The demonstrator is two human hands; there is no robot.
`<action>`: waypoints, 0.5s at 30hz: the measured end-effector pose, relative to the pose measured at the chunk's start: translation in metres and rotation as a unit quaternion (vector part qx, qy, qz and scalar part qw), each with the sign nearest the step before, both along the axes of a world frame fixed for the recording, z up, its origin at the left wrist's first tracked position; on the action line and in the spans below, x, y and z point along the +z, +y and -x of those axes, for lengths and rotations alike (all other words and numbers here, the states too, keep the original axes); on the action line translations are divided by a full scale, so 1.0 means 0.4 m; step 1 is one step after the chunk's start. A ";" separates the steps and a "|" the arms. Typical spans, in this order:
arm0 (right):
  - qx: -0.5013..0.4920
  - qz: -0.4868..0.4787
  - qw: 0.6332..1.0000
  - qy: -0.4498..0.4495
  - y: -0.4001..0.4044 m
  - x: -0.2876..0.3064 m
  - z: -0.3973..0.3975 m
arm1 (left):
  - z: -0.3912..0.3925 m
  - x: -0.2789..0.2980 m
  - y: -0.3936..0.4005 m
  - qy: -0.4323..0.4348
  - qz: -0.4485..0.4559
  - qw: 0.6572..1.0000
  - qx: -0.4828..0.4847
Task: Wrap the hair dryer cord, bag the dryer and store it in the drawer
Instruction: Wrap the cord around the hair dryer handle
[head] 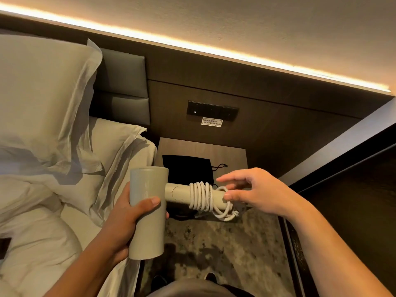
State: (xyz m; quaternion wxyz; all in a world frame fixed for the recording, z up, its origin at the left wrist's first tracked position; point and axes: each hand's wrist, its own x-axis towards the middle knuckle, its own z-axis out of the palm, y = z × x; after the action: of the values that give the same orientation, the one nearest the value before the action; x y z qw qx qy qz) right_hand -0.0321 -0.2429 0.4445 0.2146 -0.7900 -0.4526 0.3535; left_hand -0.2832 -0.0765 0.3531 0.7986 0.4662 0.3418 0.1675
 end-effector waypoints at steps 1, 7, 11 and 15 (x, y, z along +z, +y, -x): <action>0.005 -0.009 1.000 0.023 0.003 -0.003 0.002 | -0.002 0.003 0.003 -0.001 0.009 1.000 -0.013; 0.062 0.015 0.996 0.057 0.033 -0.024 0.005 | -0.011 0.018 0.024 -0.013 0.035 0.996 -0.082; 0.102 0.053 0.988 0.104 0.046 -0.030 0.029 | -0.022 0.024 0.032 -0.018 0.065 0.994 -0.091; 0.100 0.063 0.990 0.082 0.068 -0.043 0.068 | -0.041 0.030 0.029 0.006 0.058 0.993 -0.102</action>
State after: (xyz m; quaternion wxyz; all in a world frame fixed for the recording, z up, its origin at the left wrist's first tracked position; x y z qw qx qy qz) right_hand -0.0593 -0.2158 0.4273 0.1649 -0.7208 -0.4871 0.4648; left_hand -0.2669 -0.0649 0.3651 0.8353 0.4523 0.3062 0.0620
